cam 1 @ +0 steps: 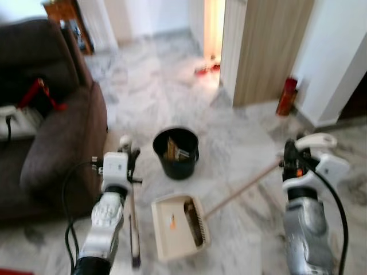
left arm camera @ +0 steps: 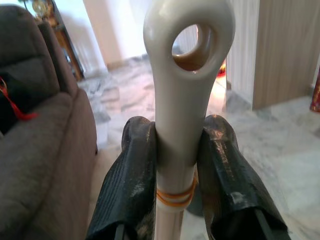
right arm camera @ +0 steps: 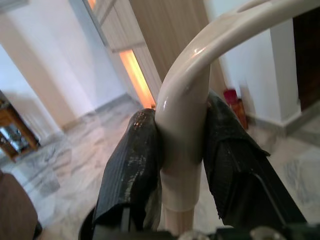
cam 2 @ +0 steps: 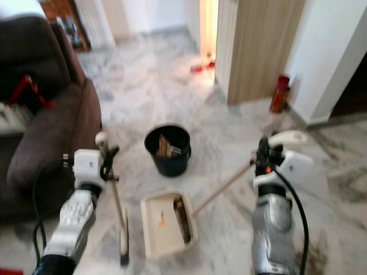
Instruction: Sweep floor
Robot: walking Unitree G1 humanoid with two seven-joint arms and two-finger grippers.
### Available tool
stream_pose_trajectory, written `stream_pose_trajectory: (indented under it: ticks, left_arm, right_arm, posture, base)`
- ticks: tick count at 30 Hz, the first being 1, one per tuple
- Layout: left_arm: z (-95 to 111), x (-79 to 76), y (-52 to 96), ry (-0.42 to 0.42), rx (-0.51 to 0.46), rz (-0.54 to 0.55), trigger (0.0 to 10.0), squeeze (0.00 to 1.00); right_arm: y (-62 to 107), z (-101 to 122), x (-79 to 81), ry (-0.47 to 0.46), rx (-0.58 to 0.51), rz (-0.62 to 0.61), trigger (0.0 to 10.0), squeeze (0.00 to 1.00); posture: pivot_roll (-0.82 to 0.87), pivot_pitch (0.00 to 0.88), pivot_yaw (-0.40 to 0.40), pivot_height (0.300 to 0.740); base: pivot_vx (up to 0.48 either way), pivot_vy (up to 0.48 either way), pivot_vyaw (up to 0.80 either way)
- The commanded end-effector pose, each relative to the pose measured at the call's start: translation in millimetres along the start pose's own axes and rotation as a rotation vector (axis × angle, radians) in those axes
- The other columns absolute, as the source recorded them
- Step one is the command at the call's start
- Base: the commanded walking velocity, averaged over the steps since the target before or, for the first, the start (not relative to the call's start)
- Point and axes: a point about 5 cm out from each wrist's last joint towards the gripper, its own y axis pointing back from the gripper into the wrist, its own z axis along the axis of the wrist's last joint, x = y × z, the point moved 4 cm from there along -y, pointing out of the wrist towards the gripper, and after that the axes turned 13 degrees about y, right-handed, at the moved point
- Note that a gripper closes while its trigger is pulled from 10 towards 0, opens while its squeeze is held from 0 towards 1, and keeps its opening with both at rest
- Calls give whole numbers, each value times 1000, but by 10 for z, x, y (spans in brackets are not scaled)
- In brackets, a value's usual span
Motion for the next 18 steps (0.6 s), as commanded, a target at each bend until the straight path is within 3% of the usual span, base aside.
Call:
stream_pose_trajectory:
  ticks: [1, 11, 18]
  left_arm:
    - [148, 23, -36, -22, -64, -1, 10000, 0]
    - [174, 10, -41, -29, -81, -5, 10000, 0]
    - [169, 5, -42, -27, -76, -8, 10000, 0]
  right_arm:
    - [-56, 188, 72, -5, -73, 21, 10000, 0]
    - [-117, 343, 129, -13, -119, 40, 10000, 0]
    - [-210, 813, 197, 7, -268, 44, 10000, 0]
  posture:
    - [-103, 11, 66, 740]
    - [-95, 4, 63, 740]
    - [-95, 5, 64, 740]
  base:
    - [0, 0, 0]
    - [0, 0, 0]
    - [0, 0, 0]
